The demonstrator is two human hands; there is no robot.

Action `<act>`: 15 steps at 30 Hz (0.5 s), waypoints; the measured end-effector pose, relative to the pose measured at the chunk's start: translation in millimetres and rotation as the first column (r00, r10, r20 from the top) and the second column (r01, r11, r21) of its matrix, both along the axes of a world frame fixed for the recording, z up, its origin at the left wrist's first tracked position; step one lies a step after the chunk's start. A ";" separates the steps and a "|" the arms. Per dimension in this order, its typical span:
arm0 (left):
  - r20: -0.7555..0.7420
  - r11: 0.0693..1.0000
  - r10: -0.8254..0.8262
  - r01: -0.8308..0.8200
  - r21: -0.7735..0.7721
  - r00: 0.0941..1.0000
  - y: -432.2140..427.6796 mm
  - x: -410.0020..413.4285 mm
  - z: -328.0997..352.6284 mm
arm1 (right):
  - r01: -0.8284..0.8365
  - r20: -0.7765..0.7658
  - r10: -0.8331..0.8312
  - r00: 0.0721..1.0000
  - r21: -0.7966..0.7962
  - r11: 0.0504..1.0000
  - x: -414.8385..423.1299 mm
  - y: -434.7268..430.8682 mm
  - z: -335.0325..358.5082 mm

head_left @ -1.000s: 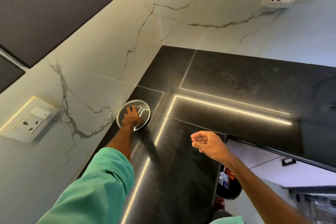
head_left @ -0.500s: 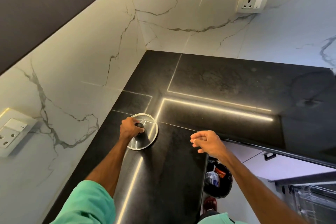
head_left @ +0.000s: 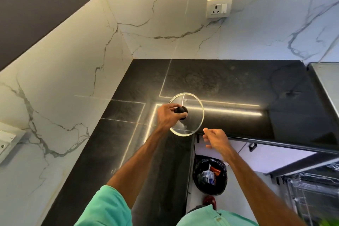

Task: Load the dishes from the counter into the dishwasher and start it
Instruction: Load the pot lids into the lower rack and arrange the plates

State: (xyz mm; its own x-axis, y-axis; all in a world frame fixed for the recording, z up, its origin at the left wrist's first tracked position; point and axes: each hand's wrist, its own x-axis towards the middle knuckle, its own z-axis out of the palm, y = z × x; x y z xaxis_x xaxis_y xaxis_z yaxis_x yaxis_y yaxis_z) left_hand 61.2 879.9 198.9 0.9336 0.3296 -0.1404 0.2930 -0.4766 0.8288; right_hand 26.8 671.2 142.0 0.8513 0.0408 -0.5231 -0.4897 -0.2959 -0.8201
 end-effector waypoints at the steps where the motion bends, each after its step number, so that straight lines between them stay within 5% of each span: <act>1: 0.024 1.000 -0.008 0.009 -0.021 1.000 -10.8 1.4 5.0 | 0.049 -0.040 -0.047 0.998 0.051 0.998 -0.6 -6.3 4.2; 5: 0.111 0.987 -0.005 0.023 -0.156 0.994 -42.3 -0.5 20.6 | 0.268 -0.315 -0.160 0.935 0.338 0.902 -1.4 -30.1 18.6; 10: 0.163 0.858 -0.150 0.211 -0.468 0.975 -65.2 -25.2 28.0 | 0.350 -0.439 0.024 0.898 0.748 0.563 -6.8 -59.3 41.5; 15: 0.246 0.666 -0.365 0.436 -0.605 0.898 -85.2 -45.9 27.1 | 0.295 -0.319 -0.083 0.944 0.707 0.642 -16.2 -85.4 54.5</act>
State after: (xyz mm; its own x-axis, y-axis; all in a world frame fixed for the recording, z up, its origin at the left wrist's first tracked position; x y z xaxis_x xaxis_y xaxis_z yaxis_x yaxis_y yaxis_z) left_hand 15.3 794.7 226.0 0.9741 -0.2127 -0.0762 0.1024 0.1151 0.9881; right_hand 10.6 585.8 196.4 0.7389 0.3546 -0.5729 -0.6701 0.4754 -0.5700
